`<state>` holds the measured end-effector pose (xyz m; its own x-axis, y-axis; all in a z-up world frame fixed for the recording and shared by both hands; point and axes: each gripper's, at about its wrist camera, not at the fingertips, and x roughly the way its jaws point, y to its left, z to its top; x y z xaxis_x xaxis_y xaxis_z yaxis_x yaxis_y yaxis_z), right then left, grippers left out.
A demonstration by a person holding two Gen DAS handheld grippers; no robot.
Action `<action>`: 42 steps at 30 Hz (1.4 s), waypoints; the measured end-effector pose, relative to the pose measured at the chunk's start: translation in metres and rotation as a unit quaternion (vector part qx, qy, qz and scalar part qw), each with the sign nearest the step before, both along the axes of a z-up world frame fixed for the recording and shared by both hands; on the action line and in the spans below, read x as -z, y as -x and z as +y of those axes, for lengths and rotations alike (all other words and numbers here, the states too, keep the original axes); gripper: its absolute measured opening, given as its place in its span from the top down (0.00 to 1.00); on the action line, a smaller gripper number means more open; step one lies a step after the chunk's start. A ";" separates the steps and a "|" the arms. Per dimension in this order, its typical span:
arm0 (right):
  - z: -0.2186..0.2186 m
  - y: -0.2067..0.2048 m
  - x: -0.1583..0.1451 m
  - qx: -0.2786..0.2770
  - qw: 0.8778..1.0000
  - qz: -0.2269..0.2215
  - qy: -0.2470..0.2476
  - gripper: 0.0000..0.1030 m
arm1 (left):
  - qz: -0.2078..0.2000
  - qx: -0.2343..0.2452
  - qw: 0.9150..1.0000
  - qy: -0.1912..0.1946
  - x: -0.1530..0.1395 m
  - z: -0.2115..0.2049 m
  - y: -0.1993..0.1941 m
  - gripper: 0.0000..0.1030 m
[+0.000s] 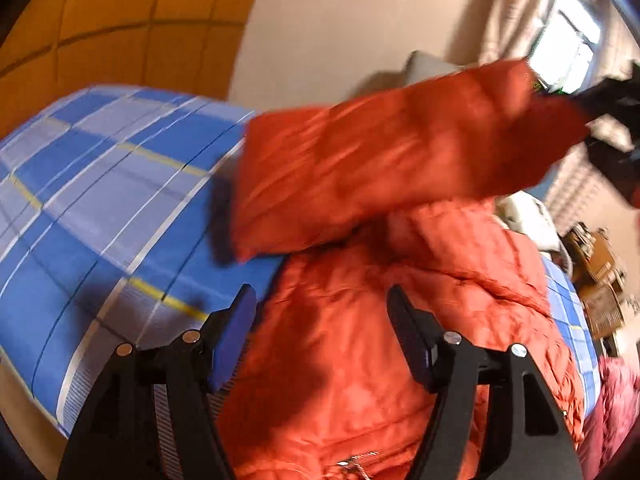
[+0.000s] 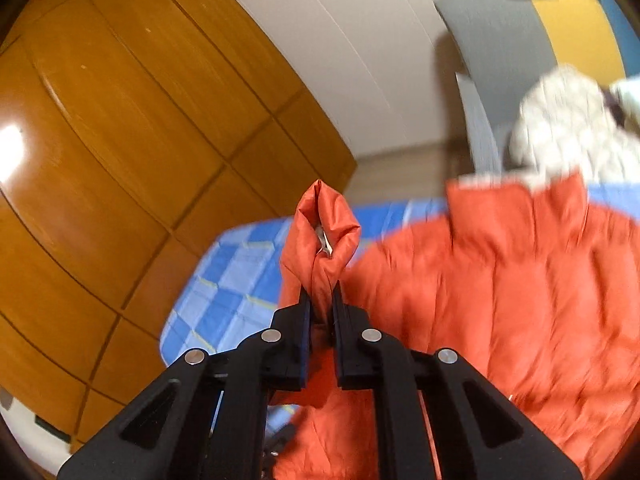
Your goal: Fold large clothes
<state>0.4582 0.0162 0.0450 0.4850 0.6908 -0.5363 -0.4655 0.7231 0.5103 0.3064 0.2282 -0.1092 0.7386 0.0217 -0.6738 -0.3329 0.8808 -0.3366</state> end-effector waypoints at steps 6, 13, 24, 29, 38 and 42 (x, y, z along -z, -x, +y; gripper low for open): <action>-0.038 -0.008 -0.037 0.026 0.999 -0.039 -0.021 0.91 | 0.022 -0.015 1.000 0.013 0.005 0.007 -0.030 0.31; -0.088 -0.014 -0.040 0.062 0.996 -0.049 -0.041 0.91 | 0.049 -0.020 0.999 0.003 0.013 -0.004 -0.078 0.31; -0.190 -0.027 0.010 0.157 0.987 -0.019 -0.037 0.92 | 0.090 -0.011 0.995 -0.029 0.029 -0.011 -0.125 0.44; -0.222 -0.038 0.075 0.199 0.979 0.046 -0.020 0.95 | 0.095 0.032 0.994 -0.045 0.033 -0.027 -0.133 0.73; -0.253 -0.046 0.144 0.246 0.963 0.112 -0.007 0.96 | 0.084 0.077 0.991 -0.071 0.014 -0.046 -0.114 0.75; -0.260 -0.049 0.159 0.260 0.957 0.128 0.006 0.96 | 0.071 0.089 0.991 -0.071 0.003 -0.045 -0.099 0.75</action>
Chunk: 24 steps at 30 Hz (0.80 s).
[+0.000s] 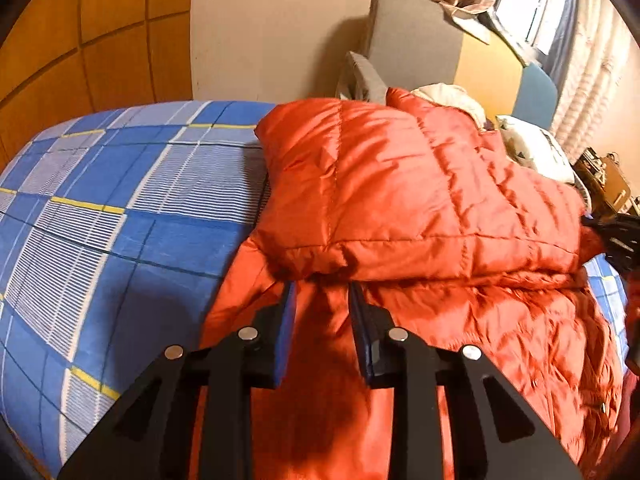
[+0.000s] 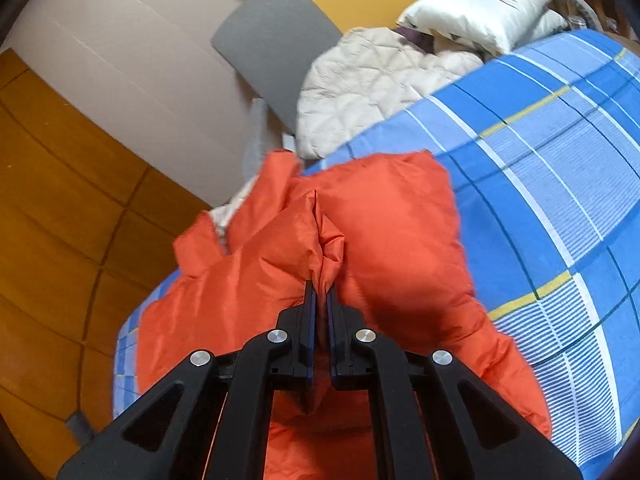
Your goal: Fold large clothes
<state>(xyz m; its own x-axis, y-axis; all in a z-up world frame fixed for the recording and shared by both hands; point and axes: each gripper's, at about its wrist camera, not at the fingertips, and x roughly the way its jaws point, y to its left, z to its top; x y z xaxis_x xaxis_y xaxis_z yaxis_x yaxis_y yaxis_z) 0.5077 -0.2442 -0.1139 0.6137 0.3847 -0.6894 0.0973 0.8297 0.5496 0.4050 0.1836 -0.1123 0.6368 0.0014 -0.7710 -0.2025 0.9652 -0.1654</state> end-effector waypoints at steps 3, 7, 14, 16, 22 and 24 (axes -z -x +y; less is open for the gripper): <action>-0.008 0.001 0.004 0.013 1.000 0.004 -0.002 0.97 | -0.015 -0.003 1.000 0.005 -0.013 0.005 0.014 0.75; -0.007 -0.004 0.011 0.007 1.000 0.019 0.018 0.97 | -0.032 -0.003 0.999 -0.004 -0.025 0.010 0.019 0.75; -0.009 0.003 -0.005 0.006 0.999 0.012 0.032 0.69 | -0.050 -0.006 0.999 0.003 -0.041 0.013 0.015 0.63; -0.012 0.013 -0.018 0.019 0.999 -0.004 0.050 0.42 | -0.056 -0.009 0.998 0.004 -0.045 0.015 0.011 0.63; 0.015 0.031 -0.056 -0.014 0.994 -0.061 0.087 0.42 | -0.072 -0.010 0.997 0.018 -0.057 0.022 -0.010 0.62; 0.042 0.032 -0.062 -0.051 0.991 -0.070 0.101 0.42 | -0.074 -0.011 0.997 0.019 -0.059 0.023 -0.021 0.61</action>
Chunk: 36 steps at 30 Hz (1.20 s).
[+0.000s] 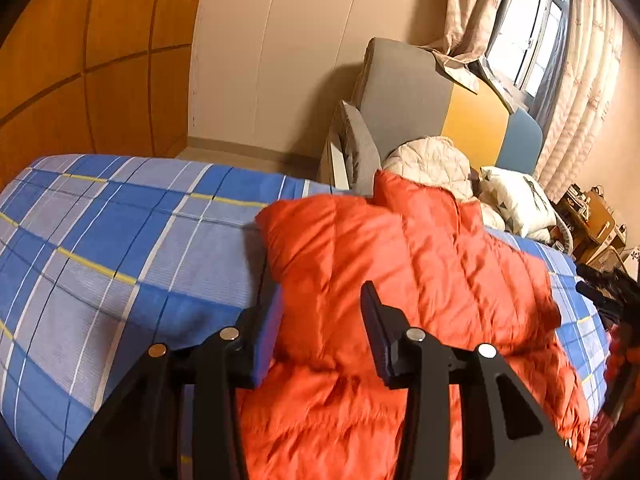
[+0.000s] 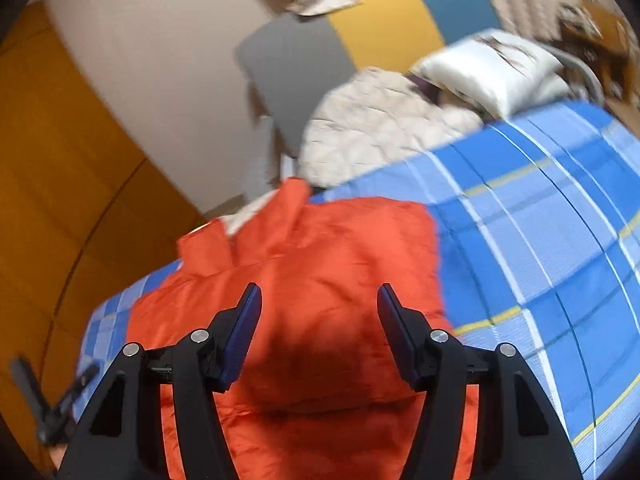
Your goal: Fold large clothes
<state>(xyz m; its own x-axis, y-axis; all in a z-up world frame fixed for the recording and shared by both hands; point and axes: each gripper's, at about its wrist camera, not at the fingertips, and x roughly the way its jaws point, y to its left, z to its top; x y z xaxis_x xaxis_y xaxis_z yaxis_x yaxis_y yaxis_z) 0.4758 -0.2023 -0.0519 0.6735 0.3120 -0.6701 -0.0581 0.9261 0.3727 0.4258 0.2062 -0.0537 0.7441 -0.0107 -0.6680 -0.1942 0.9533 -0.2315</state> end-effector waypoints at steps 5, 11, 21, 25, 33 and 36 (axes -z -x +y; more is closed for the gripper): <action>0.055 -0.013 0.009 -0.052 0.997 0.008 0.051 0.42 | 0.001 0.009 1.000 -0.001 -0.002 -0.005 -0.033 0.60; 0.062 -0.030 0.036 -0.033 0.995 0.038 0.088 0.42 | 0.015 0.028 0.999 -0.010 0.008 -0.015 -0.064 0.60; 0.053 -0.050 0.072 -0.013 0.987 0.068 0.142 0.42 | 0.061 0.031 0.997 -0.019 0.051 -0.026 -0.100 0.60; 0.048 -0.054 0.086 -0.011 0.987 0.077 0.144 0.42 | 0.069 0.028 0.997 -0.031 0.065 -0.029 -0.101 0.60; 0.051 -0.057 0.101 -0.013 0.983 0.086 0.161 0.42 | 0.076 0.025 0.996 -0.042 0.083 -0.030 -0.105 0.60; 0.054 -0.056 0.104 -0.012 0.982 0.087 0.167 0.42 | 0.079 0.023 0.996 -0.043 0.086 -0.030 -0.106 0.60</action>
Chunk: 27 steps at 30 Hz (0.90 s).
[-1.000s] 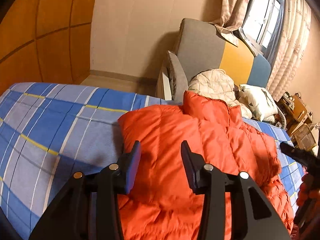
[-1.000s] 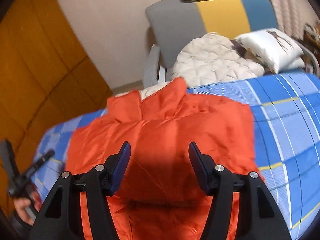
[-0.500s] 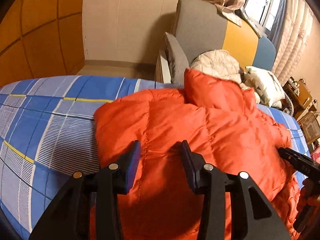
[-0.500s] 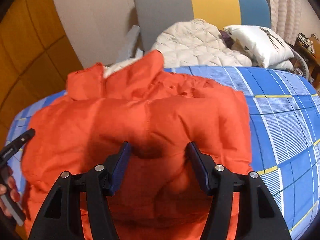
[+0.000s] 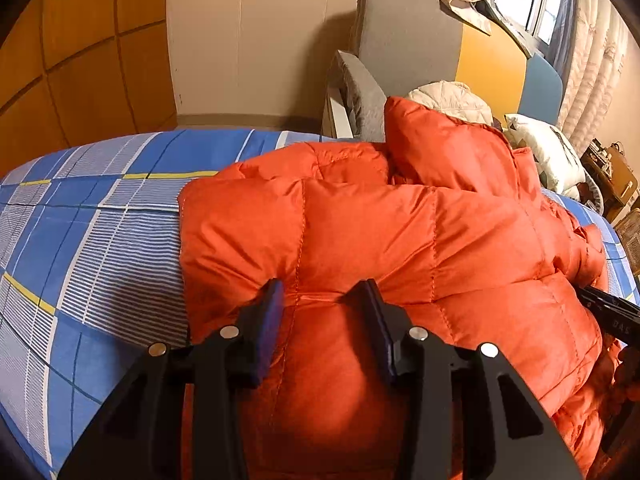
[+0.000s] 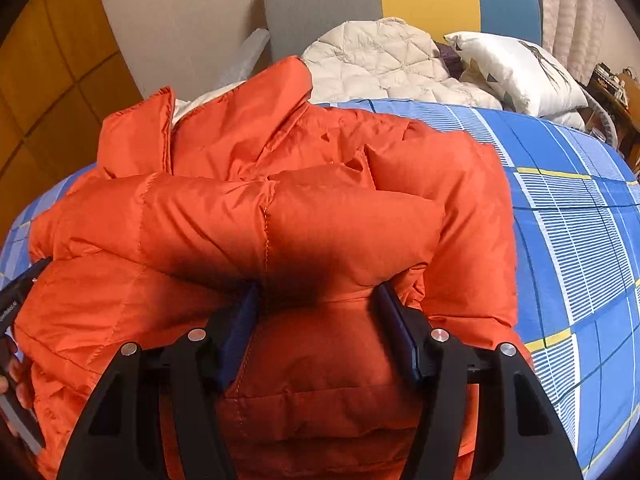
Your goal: Fold large clothes
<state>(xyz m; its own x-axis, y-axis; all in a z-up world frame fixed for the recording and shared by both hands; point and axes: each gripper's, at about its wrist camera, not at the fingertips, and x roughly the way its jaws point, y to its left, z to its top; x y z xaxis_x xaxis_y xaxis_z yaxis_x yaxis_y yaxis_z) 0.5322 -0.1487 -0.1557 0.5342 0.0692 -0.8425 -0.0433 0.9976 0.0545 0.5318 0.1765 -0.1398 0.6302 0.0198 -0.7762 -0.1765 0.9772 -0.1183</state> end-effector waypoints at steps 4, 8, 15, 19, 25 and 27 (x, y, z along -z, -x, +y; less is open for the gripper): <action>0.002 0.001 -0.002 0.005 1.000 0.004 0.007 0.42 | -0.001 -0.009 1.000 -0.020 -0.011 -0.008 0.009 0.59; -0.002 0.007 -0.012 0.008 1.000 -0.002 -0.016 0.32 | -0.033 0.006 0.999 -0.032 -0.034 -0.019 0.041 0.49; -0.003 0.048 -0.035 0.009 0.999 -0.029 -0.034 0.20 | -0.079 0.011 0.996 -0.038 -0.069 -0.028 0.104 0.40; -0.010 0.074 -0.040 0.017 0.998 -0.018 -0.053 0.20 | -0.095 0.004 0.995 -0.024 -0.084 -0.028 0.143 0.36; -0.028 0.128 -0.044 0.033 0.997 -0.011 -0.069 0.14 | -0.118 0.000 0.992 -0.032 -0.101 -0.034 0.196 0.29; -0.033 0.145 -0.045 0.039 0.997 -0.008 -0.068 0.14 | -0.123 0.000 0.992 -0.030 -0.103 -0.035 0.211 0.28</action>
